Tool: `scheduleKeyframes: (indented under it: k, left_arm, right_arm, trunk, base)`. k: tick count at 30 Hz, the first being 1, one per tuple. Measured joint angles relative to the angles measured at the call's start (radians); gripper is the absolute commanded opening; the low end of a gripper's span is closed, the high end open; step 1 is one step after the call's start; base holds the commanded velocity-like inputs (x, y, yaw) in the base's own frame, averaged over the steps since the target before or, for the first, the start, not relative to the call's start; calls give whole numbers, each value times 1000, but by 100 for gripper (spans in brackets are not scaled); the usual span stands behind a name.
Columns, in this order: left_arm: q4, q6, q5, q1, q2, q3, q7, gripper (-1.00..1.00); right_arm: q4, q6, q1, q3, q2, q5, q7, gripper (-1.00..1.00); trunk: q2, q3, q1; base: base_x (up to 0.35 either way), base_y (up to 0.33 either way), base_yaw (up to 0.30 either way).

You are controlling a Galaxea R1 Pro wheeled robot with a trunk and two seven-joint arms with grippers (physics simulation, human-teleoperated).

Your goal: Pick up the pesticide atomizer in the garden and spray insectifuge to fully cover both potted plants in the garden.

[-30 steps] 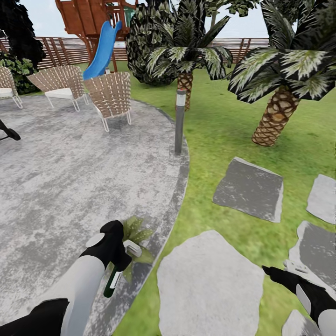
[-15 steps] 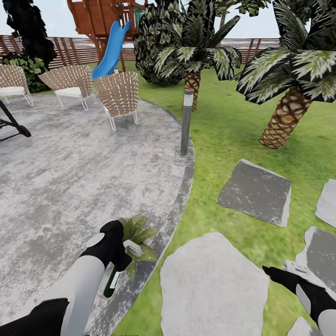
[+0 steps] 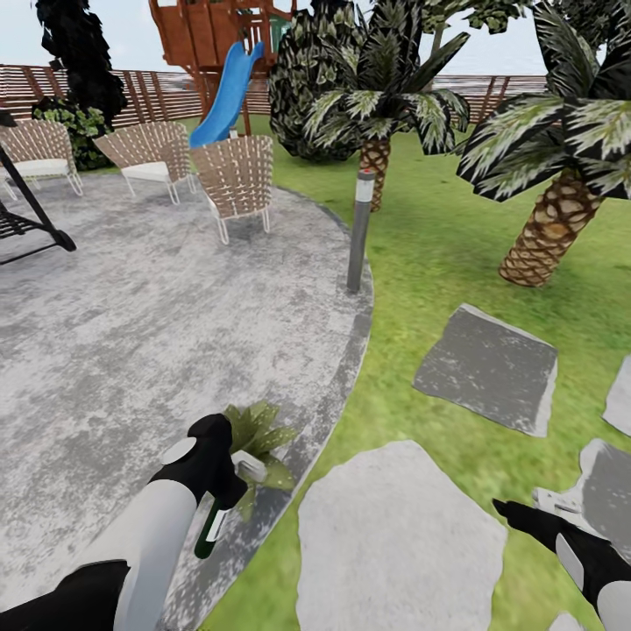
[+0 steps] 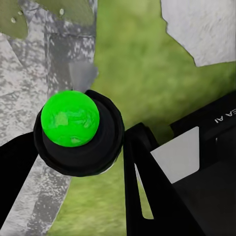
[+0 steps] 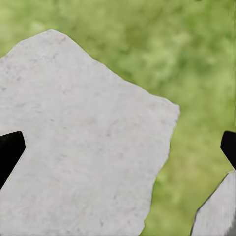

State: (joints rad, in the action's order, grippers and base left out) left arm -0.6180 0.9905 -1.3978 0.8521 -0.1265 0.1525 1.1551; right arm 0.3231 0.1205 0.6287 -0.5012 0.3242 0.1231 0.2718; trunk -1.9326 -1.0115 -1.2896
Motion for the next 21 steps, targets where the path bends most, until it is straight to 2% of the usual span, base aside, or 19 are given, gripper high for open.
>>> scheduleKeyframes:
  k: [4,21]
  left_arm:
    - [0,0,1,0,-1,0,0,-100]
    - [-2,-1,3,0,-1,0,0,-100]
  right_arm:
    - [0,0,0,0,0,0,0,100]
    - [0,1,0,-1,0,0,0,100]
  trunk:
    - [0,0,0]
    - [0,0,-1]
  base:
    - [-211,-1,87]
    - [-340,0,2]
